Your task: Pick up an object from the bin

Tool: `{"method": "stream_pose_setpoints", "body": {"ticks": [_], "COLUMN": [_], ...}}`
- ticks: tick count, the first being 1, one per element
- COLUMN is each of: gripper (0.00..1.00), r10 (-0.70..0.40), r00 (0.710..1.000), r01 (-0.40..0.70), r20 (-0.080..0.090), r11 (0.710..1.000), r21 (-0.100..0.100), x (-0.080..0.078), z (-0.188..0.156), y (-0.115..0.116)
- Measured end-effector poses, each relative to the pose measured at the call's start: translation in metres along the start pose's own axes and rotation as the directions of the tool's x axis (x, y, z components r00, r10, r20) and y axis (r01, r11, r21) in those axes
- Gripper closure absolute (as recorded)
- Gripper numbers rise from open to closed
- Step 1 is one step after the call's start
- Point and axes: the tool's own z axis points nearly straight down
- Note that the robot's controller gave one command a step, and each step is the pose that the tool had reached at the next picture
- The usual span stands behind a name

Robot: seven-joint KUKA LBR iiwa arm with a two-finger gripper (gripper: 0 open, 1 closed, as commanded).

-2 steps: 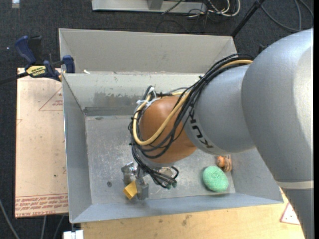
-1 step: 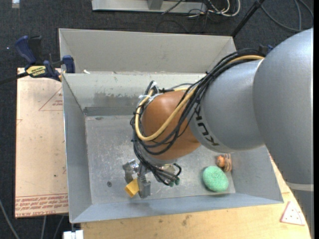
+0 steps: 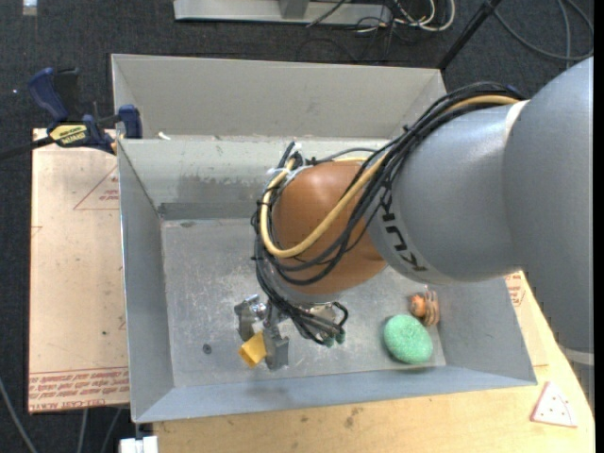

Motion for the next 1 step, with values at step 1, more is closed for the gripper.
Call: {"method": "stream_pose_setpoints", "body": {"ticks": [1], "gripper": [1.00], "r10": [0.000], "r00": [1.000], "r01": [0.000], "r20": [0.006], "r11": [1.000], "r21": [0.001], "x": [-0.0007], "z": [-0.0209], "y": [0.0000]}}
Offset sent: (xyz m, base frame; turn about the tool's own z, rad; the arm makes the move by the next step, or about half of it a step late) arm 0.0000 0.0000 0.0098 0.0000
